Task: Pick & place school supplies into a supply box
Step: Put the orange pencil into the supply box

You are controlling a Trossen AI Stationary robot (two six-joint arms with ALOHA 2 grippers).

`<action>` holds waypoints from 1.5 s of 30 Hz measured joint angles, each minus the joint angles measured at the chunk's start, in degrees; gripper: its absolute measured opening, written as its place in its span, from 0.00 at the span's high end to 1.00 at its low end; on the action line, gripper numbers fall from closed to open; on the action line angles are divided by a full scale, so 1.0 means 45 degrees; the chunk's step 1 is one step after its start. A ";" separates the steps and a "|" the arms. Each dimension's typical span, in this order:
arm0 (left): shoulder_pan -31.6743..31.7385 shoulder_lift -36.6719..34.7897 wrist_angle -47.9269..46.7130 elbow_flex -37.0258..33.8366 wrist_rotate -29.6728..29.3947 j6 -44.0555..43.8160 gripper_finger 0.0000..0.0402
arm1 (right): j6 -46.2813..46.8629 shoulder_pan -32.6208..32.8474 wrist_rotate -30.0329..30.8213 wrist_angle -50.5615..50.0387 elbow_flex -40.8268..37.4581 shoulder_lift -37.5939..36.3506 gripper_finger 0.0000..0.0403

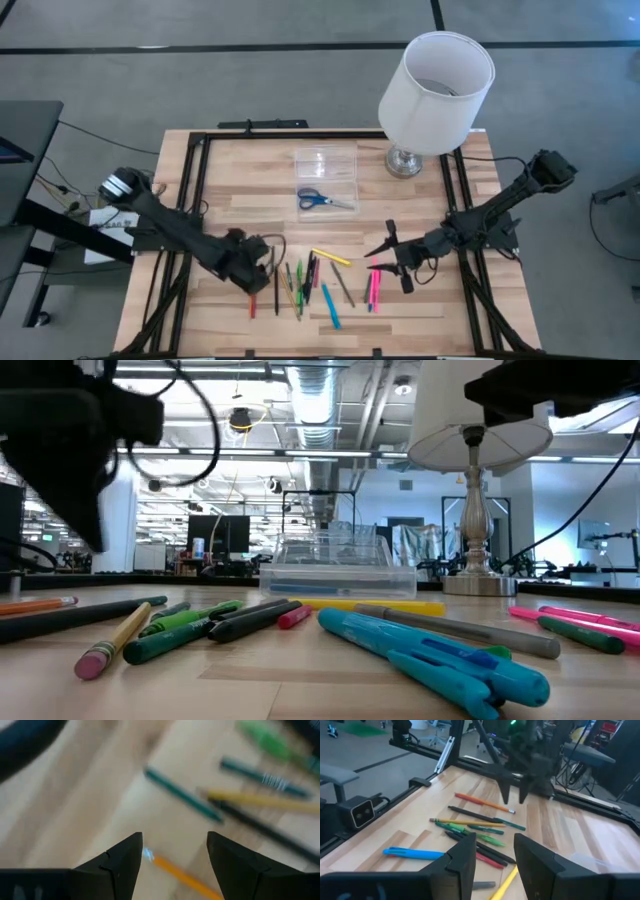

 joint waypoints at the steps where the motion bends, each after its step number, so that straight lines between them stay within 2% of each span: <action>1: -0.0102 0.0299 -0.0296 0.0202 0.0257 -0.0182 0.45 | 0.0085 0.0032 -0.0002 0.0000 0.0000 0.0000 0.69; 4: -0.0315 0.0900 -0.0883 0.0705 0.0330 -0.0517 0.45 | 0.0237 0.0188 0.0015 0.0008 0.0000 0.0000 0.69; 10: -0.0362 0.1081 -0.1239 0.0821 0.0210 -0.1335 0.45 | 0.0543 0.0673 0.0053 0.0015 0.0005 0.0000 0.69; 15: -0.0443 0.1124 -0.1895 0.0808 0.0326 -0.2120 0.45 | 0.0428 0.1148 0.0819 0.0018 0.0005 0.0000 0.69; 25: -0.0474 0.1124 -0.0271 -0.0058 0.1306 -0.2321 0.45 | 0.0349 0.1224 0.0946 0.0049 0.0005 0.0000 0.69; 45: -0.0479 0.1124 -0.0007 -0.0136 0.2139 -0.2800 0.45 | 0.0349 0.1224 0.0942 0.0048 0.0005 0.0000 0.69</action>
